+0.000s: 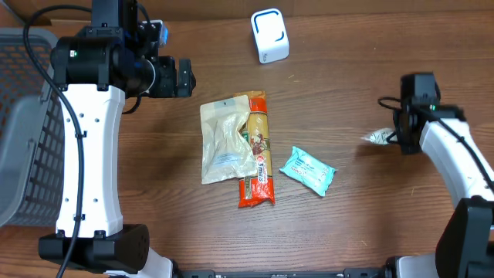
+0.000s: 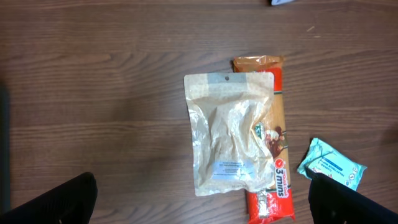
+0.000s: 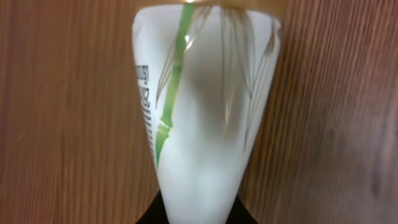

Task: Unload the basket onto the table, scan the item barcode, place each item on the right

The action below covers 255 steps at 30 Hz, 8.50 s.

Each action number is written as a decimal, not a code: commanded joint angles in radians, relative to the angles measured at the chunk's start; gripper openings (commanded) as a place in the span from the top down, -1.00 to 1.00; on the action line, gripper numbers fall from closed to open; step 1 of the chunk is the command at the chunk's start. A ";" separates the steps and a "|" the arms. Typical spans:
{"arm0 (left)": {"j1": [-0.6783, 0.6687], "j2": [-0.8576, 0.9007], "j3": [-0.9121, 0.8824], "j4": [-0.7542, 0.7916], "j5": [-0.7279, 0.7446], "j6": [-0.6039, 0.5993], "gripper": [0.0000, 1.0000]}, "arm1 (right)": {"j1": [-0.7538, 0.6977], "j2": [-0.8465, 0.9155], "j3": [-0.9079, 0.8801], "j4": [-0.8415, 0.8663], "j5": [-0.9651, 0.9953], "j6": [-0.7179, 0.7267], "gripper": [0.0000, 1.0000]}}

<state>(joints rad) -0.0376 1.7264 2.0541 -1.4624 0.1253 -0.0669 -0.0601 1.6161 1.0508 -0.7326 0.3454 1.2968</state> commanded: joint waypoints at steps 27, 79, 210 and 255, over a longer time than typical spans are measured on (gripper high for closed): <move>-0.002 0.003 0.003 0.000 -0.003 0.023 -0.99 | -0.038 -0.097 0.065 -0.050 -0.805 -0.990 -1.00; -0.002 0.003 0.003 0.000 -0.003 0.023 -0.99 | 0.152 0.256 -0.189 0.303 -1.054 -0.850 0.92; -0.002 0.003 0.003 0.000 -0.003 0.023 -0.99 | 0.174 0.374 0.157 -0.117 -0.785 -1.477 -0.10; -0.002 0.003 0.003 0.000 -0.003 0.023 -0.99 | 0.183 -0.169 0.142 0.230 -1.073 -0.931 0.93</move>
<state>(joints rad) -0.0376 1.7264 2.0541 -1.4628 0.1257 -0.0669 0.1184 1.5131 1.1595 -0.5095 -0.6785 0.3191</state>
